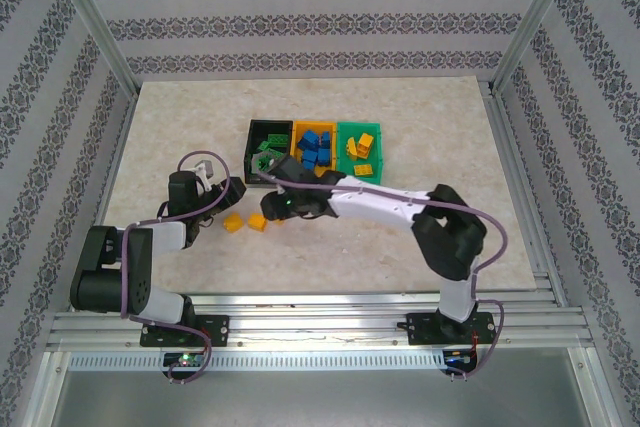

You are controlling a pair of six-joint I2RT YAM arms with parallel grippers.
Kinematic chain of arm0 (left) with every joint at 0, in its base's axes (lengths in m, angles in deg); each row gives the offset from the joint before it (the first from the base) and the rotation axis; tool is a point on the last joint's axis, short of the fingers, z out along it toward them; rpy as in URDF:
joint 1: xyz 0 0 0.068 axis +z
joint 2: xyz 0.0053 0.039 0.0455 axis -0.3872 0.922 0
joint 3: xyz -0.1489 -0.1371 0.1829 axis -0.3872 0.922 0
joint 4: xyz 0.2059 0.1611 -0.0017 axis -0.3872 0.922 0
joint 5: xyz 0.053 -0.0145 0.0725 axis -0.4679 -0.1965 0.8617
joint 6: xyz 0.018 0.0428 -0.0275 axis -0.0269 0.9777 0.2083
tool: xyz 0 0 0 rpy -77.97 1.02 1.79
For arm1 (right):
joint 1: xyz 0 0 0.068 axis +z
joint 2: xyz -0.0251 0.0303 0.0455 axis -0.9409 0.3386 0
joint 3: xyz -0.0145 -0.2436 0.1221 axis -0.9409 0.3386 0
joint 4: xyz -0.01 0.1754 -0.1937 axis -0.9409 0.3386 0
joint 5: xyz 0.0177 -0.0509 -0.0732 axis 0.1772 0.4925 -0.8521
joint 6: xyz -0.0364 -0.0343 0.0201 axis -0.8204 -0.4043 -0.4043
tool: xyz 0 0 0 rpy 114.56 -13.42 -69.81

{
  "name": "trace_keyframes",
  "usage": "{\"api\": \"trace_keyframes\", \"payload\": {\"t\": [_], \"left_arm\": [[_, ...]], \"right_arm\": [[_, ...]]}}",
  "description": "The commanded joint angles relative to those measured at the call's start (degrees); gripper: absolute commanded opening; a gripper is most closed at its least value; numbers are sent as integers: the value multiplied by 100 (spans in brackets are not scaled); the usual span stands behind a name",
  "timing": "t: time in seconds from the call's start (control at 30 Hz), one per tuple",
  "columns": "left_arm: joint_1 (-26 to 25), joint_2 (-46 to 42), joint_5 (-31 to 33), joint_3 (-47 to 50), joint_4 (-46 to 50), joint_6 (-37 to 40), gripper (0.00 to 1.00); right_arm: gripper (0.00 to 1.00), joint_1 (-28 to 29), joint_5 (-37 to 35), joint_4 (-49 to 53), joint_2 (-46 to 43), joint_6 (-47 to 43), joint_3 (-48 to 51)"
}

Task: Sort the legos into containers by color
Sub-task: Pick up the lego from the bottom-center of the table, then place the lego in the container.

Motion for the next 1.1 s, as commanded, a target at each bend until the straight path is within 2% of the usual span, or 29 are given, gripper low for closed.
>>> {"api": "trace_keyframes", "payload": {"t": [0.0, 0.27, 0.4, 0.5, 0.57, 0.63, 0.83, 1.07], "left_arm": [[105, -33, -141, -19, -301, -65, 64], [111, -45, -121, -16, -300, -54, 64], [111, 41, -181, -8, -406, -99, 64], [108, 60, -212, -16, -437, -111, 64], [105, 60, -208, -16, -434, -108, 64], [105, 60, -188, -22, -424, -94, 64], [105, 79, -188, -18, -414, -90, 64], [120, 95, -161, -42, -363, -57, 64]], "right_arm": [[41, -454, -160, -101, -535, -74, 417], [41, -2030, -485, -134, -1522, -665, 1110], [42, -2709, -314, -246, -1509, -809, 1050], [48, -2907, -304, -188, -1290, -957, 781], [57, -2940, -295, 1, -1066, -1023, 505], [60, -2921, -275, 10, -1008, -1042, 439], [60, -2685, -205, 37, -1054, -1041, 533], [60, -1768, -261, 137, -1251, -1404, 792]]}}
